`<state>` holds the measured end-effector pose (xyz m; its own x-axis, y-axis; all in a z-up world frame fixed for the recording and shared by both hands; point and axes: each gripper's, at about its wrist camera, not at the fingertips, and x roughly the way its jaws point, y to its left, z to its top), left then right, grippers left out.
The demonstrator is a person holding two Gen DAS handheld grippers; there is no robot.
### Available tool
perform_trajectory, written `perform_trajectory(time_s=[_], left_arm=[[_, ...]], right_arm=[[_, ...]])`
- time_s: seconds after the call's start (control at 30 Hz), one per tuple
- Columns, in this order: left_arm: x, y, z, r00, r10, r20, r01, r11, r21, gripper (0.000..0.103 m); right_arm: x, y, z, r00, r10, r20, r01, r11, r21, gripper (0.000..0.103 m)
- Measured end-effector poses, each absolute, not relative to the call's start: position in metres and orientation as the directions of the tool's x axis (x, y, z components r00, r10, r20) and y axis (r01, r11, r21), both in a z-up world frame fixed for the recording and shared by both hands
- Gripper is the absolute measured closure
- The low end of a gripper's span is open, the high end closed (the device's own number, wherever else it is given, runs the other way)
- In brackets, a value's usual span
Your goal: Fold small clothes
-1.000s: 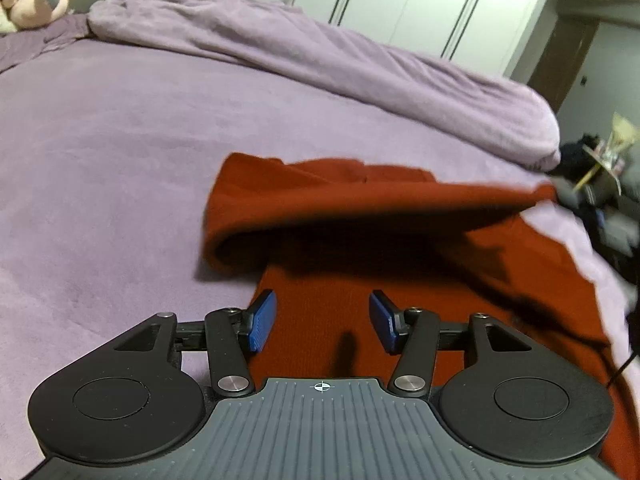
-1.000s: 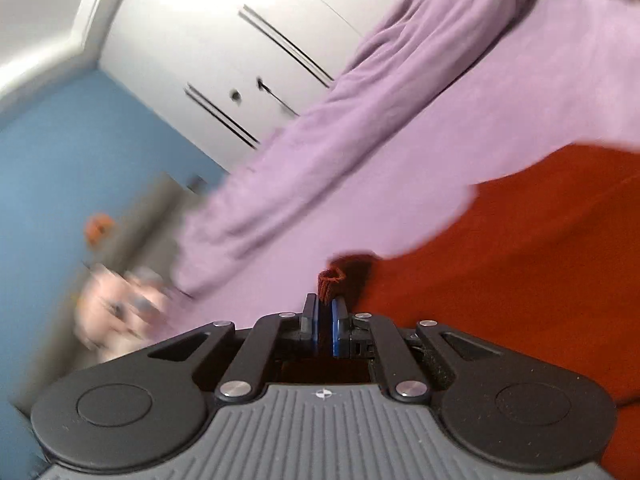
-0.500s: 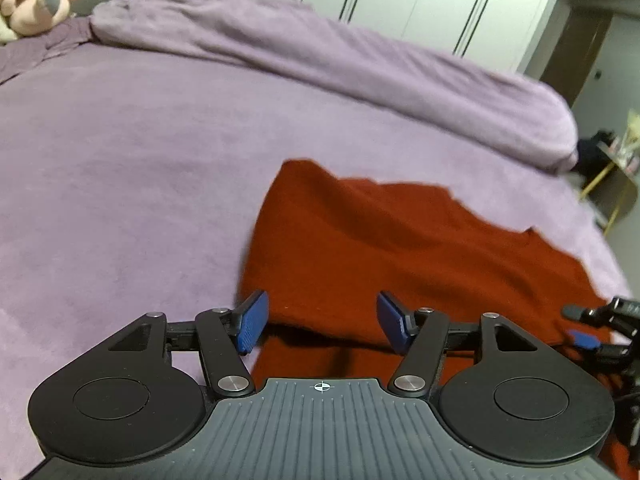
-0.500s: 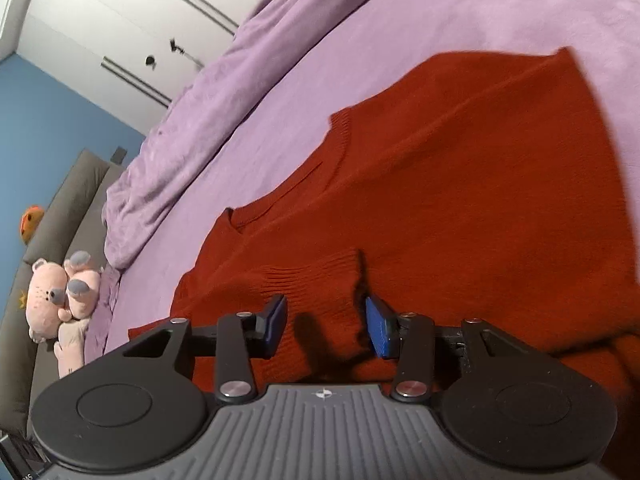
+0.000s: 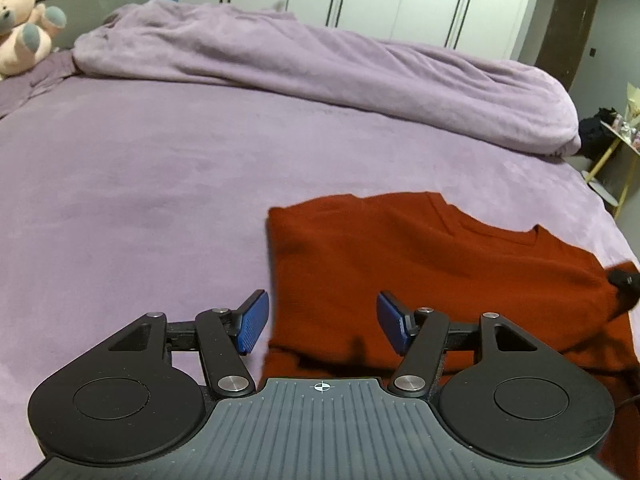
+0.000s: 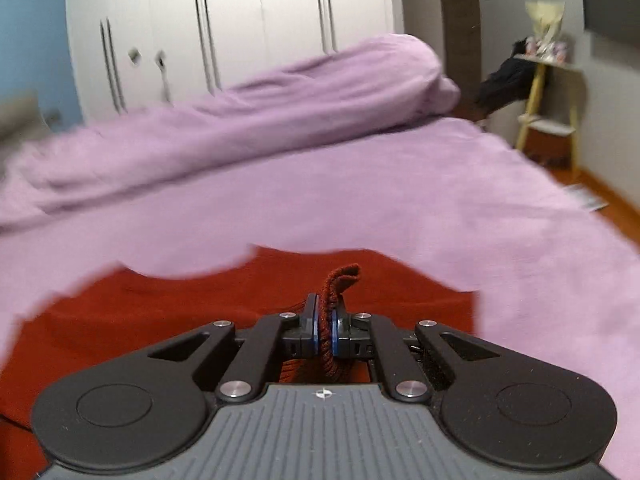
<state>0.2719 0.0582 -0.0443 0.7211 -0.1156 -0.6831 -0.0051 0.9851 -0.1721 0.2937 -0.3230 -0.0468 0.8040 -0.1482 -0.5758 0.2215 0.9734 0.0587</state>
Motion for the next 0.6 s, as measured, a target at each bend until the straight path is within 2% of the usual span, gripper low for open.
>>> perform_trajectory(time_s=[0.1, 0.2, 0.3, 0.37, 0.43, 0.53, 0.6], left_arm=[[0.285, 0.042, -0.05, 0.703, -0.125, -0.701, 0.026, 0.988, -0.151, 0.041], [0.294, 0.028, -0.056, 0.683, -0.117, -0.721, 0.043, 0.992, -0.121, 0.042], [0.297, 0.022, -0.056, 0.686, -0.121, -0.717, 0.052, 0.992, -0.118, 0.04], [0.299, 0.019, -0.058, 0.68, -0.119, -0.723, 0.056, 0.992, -0.11, 0.04], [0.301, 0.017, -0.063, 0.665, -0.106, -0.739, 0.059, 0.994, -0.089, 0.04], [0.297, 0.016, -0.06, 0.675, -0.099, -0.732, 0.073, 0.995, -0.067, 0.041], [0.293, 0.016, -0.055, 0.699, -0.109, -0.707, 0.076, 0.994, -0.077, 0.041]], right_arm=[[0.294, -0.335, -0.057, 0.782, -0.15, -0.605, 0.214, 0.976, 0.035, 0.098], [0.288, -0.342, -0.057, 0.799, -0.143, -0.585, 0.213, 0.976, 0.052, 0.098], [0.287, -0.337, -0.059, 0.803, -0.241, -0.544, 0.257, 0.965, -0.048, 0.099], [0.295, -0.337, -0.067, 0.772, -0.251, -0.584, 0.263, 0.963, -0.065, 0.098], [0.302, -0.342, -0.072, 0.735, -0.243, -0.632, 0.265, 0.962, -0.062, 0.097], [0.296, -0.348, -0.062, 0.736, -0.294, -0.609, 0.337, 0.94, -0.046, 0.097], [0.291, -0.344, -0.052, 0.769, -0.269, -0.58, 0.334, 0.942, 0.006, 0.096]])
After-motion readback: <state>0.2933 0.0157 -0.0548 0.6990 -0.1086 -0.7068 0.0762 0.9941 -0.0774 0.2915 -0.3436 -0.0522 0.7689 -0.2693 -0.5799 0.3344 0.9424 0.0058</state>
